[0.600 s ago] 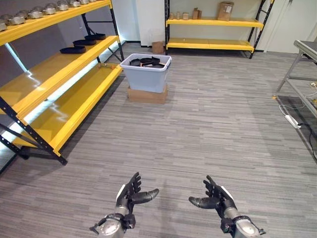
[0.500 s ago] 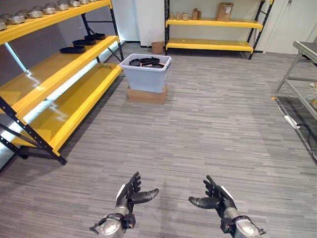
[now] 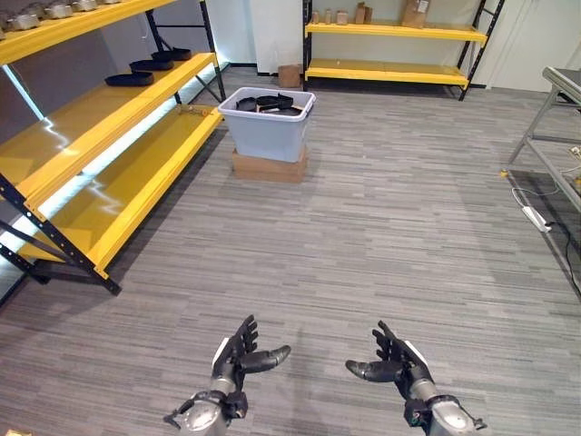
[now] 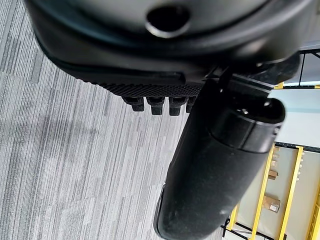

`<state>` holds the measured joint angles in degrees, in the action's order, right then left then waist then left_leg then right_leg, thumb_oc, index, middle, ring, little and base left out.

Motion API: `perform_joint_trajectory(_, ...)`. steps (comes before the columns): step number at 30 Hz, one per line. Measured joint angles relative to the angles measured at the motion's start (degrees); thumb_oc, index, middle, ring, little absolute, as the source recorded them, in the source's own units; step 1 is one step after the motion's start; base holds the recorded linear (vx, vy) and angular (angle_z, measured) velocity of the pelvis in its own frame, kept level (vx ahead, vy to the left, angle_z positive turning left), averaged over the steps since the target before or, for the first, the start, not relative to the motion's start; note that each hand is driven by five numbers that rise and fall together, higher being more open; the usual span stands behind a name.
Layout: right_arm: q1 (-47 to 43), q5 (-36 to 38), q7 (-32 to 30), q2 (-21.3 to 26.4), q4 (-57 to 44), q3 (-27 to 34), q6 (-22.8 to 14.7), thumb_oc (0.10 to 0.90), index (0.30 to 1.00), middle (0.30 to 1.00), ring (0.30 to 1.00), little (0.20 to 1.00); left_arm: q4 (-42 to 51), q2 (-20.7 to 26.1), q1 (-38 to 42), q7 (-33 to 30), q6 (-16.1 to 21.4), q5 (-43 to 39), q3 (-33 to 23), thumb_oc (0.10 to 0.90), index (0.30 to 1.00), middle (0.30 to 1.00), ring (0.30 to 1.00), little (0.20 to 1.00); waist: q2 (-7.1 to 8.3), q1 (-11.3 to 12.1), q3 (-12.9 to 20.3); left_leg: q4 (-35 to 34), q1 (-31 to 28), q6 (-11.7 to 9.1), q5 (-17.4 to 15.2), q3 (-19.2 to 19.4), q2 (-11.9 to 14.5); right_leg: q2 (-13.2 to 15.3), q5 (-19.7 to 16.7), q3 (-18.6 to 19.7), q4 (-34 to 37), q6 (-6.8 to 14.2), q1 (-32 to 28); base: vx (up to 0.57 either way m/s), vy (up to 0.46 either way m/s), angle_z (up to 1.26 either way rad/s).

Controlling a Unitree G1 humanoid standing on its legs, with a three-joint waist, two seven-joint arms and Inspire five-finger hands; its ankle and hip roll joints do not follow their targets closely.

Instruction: Move parts from the plastic box to the shelf.

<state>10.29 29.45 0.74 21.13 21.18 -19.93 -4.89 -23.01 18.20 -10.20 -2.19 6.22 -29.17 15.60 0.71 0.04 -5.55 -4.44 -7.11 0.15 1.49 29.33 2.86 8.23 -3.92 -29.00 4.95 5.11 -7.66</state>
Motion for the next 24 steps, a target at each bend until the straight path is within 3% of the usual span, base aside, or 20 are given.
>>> perform_joint_trajectory(13,-0.49,-0.02,0.24,0.03,0.0,-0.01,0.0,0.9,1.0,1.0,1.0,1.0,0.07,0.42,0.09,0.23,0.11,-2.15,-0.21,0.9,1.0,1.0,1.0,1.0,0.9,0.18,-1.23,-0.05,0.04,0.29,-0.22,-0.01,-0.41,0.74,0.46,0.29,-2.1,0.23,1.26,0.01,0.085,-0.01)
perform_joint_trajectory(15,-2.61,-0.02,0.26,0.91,-0.06,0.09,-0.08,0.9,1.0,1.0,1.0,1.0,0.46,1.24,1.17,0.29,0.13,-0.87,0.07,0.9,1.0,1.0,1.0,1.0,-0.67,-0.13,-3.72,-0.1,0.0,1.2,-0.57,-0.06,-0.5,2.62,1.75,0.31,-9.27,0.77,4.26,-0.03,0.232,-0.05)
perform_joint_trajectory(17,-2.8,-0.04,0.42,1.5,-0.05,0.34,-0.13,0.9,1.0,1.0,1.0,1.0,1.1,1.52,1.83,0.24,0.5,0.81,-0.18,0.9,1.0,1.0,1.0,1.0,-0.97,-0.33,-4.74,-0.3,0.05,2.0,-1.25,-0.2,-1.55,5.15,3.3,0.64,-15.99,1.95,7.21,0.0,0.155,0.07)
perform_joint_trajectory(18,-3.02,-0.04,0.51,2.1,-0.09,0.5,-0.13,0.9,1.0,1.0,1.0,1.0,1.2,1.71,2.5,0.29,0.58,1.35,-0.16,0.9,1.0,1.0,1.0,1.0,-1.5,-0.41,-5.75,-0.33,-0.08,2.71,-1.58,-0.48,-2.08,8.65,4.38,1.57,-25.87,3.53,11.37,0.03,0.127,0.16)
perform_joint_trajectory(20,-2.73,-0.04,0.72,1.62,-0.08,0.23,-0.11,0.9,1.0,1.0,1.0,1.0,1.3,2.85,2.93,0.02,0.82,2.69,-0.21,0.9,1.0,1.0,1.0,1.0,-0.38,-1.09,-6.78,-0.32,-1.07,4.77,-2.25,-1.58,-3.68,12.38,3.95,2.46,-34.28,4.47,14.4,0.08,0.095,0.24)
perform_joint_trajectory(21,-2.75,-0.04,0.78,1.47,-0.09,-0.14,-0.12,0.9,1.0,1.0,1.0,1.0,1.26,3.42,2.89,0.03,0.92,2.84,-0.21,0.9,1.0,1.0,1.0,1.0,-0.19,-1.21,-7.2,-0.35,-1.42,4.63,-3.09,-1.76,-4.13,13.97,4.24,3.06,-38.08,5.85,16.66,0.13,0.005,0.06)
perform_joint_trajectory(22,-2.92,-0.04,1.07,1.25,-0.07,-0.29,-0.12,0.9,1.0,1.0,1.0,1.0,1.14,3.71,2.75,-0.18,1.02,2.82,-0.4,0.9,1.0,1.0,1.0,1.0,-0.09,-0.98,-7.55,-0.33,-1.54,5.03,-3.32,-1.49,-4.56,15.1,4.94,3.12,-39.6,7.3,18.69,0.2,-0.067,-0.04)
perform_joint_trajectory(23,-3.38,-0.02,1.46,1.07,-0.12,-0.45,-0.13,0.9,1.0,1.0,1.0,1.0,0.93,3.87,2.82,-0.33,1.02,2.76,-0.86,0.9,1.0,1.0,1.0,1.0,0.28,-1.41,-8.03,-0.33,-1.57,5.09,-3.49,-1.49,-5.12,15.64,4.89,3.04,-36.65,7.46,20.29,0.22,-0.113,-0.02)
perform_joint_trajectory(24,-3.43,-0.02,1.48,1.2,-0.15,-0.78,-0.11,0.9,1.0,1.0,1.0,1.0,0.89,3.83,2.85,-0.59,1.05,2.63,-1.05,0.9,1.0,1.0,1.0,1.0,0.34,-1.66,-8.02,-0.26,-1.01,4.48,-3.65,-1.47,-5.82,15.49,2.84,2.59,-26.88,7.8,21.73,0.24,-0.16,0.09)
